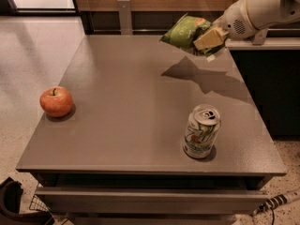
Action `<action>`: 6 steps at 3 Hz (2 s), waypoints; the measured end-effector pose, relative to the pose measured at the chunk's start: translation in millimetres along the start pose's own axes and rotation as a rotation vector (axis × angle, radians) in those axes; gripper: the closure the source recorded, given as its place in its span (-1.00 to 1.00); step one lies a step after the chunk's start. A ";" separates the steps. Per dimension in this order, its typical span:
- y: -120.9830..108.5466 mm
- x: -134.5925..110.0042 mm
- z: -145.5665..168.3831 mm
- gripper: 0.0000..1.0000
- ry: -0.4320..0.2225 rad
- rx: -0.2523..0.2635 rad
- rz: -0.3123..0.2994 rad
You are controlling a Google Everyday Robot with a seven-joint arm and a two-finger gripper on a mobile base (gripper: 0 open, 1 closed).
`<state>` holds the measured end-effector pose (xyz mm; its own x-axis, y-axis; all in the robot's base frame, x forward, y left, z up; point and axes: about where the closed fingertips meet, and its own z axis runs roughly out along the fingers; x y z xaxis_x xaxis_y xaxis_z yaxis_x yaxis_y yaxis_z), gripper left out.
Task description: Move green jalapeno chip bag near apple
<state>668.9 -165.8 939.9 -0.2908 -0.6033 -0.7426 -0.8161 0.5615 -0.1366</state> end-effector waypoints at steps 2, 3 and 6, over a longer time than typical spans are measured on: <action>50.1 -39.5 -19.5 1.00 0.019 -0.059 -0.142; 83.2 -53.7 -18.8 1.00 0.030 -0.073 -0.151; 189.0 -65.8 37.6 1.00 -0.101 -0.323 -0.127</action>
Offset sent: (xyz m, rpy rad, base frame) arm -0.0633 0.0586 0.0535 -0.1020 -0.0526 0.1929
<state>552.6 1.3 938.3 -0.1399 -0.5889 -0.7960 -0.9629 0.2684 -0.0293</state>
